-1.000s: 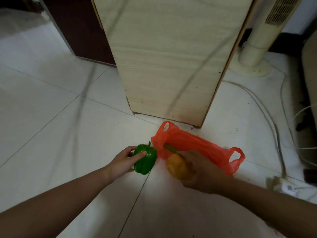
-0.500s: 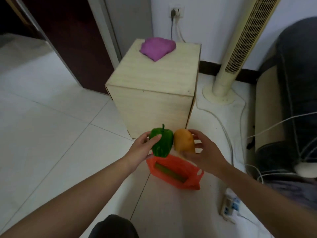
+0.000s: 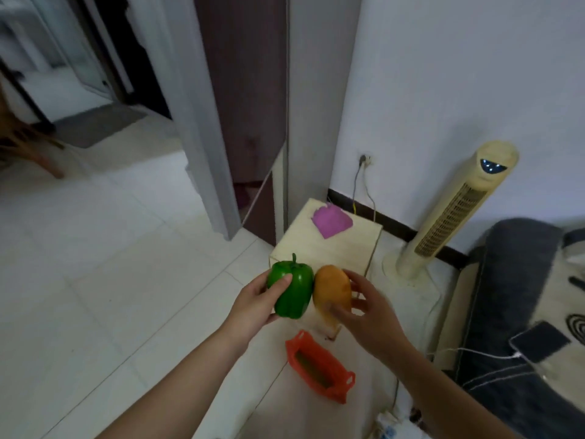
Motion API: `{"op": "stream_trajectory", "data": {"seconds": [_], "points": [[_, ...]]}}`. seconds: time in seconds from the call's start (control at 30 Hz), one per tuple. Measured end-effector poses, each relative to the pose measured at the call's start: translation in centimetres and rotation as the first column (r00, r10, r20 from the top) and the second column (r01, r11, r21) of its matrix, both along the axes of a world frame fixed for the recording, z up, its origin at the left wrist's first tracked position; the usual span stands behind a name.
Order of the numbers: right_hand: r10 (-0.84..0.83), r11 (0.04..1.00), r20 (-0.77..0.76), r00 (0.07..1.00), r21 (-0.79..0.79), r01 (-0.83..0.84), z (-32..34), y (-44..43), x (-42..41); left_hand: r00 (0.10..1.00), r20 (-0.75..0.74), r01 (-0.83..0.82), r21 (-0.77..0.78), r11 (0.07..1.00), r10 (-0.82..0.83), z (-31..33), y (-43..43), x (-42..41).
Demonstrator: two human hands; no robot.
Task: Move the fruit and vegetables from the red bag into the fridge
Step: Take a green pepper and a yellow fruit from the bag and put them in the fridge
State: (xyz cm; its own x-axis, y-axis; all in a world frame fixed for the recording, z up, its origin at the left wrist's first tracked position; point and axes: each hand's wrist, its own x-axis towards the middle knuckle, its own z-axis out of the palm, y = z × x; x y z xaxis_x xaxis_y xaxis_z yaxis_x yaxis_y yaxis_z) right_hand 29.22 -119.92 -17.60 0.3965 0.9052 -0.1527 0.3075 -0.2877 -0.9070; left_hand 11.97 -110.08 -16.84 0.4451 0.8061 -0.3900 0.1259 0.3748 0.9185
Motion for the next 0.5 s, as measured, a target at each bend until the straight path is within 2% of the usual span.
{"op": "stream_trajectory", "data": {"seconds": [0.23,0.37,0.5], "points": [[0.153,0.983,0.007,0.988,0.106,-0.153,8.4,7.0,-6.9,0.982,0.061,-0.184,0.140,0.973,0.177,8.2,4.6,-7.8],[0.223,0.960,-0.077,0.972,0.190,-0.206,10.9,12.9,-13.4,0.970,0.097,-0.241,0.208,0.948,0.225,11.1,8.8,-14.6],[0.269,0.939,-0.119,0.956,0.254,-0.232,12.6,18.7,-20.9,0.958,0.069,-0.287,0.289,0.913,0.279,13.6,13.3,-22.4]]}}
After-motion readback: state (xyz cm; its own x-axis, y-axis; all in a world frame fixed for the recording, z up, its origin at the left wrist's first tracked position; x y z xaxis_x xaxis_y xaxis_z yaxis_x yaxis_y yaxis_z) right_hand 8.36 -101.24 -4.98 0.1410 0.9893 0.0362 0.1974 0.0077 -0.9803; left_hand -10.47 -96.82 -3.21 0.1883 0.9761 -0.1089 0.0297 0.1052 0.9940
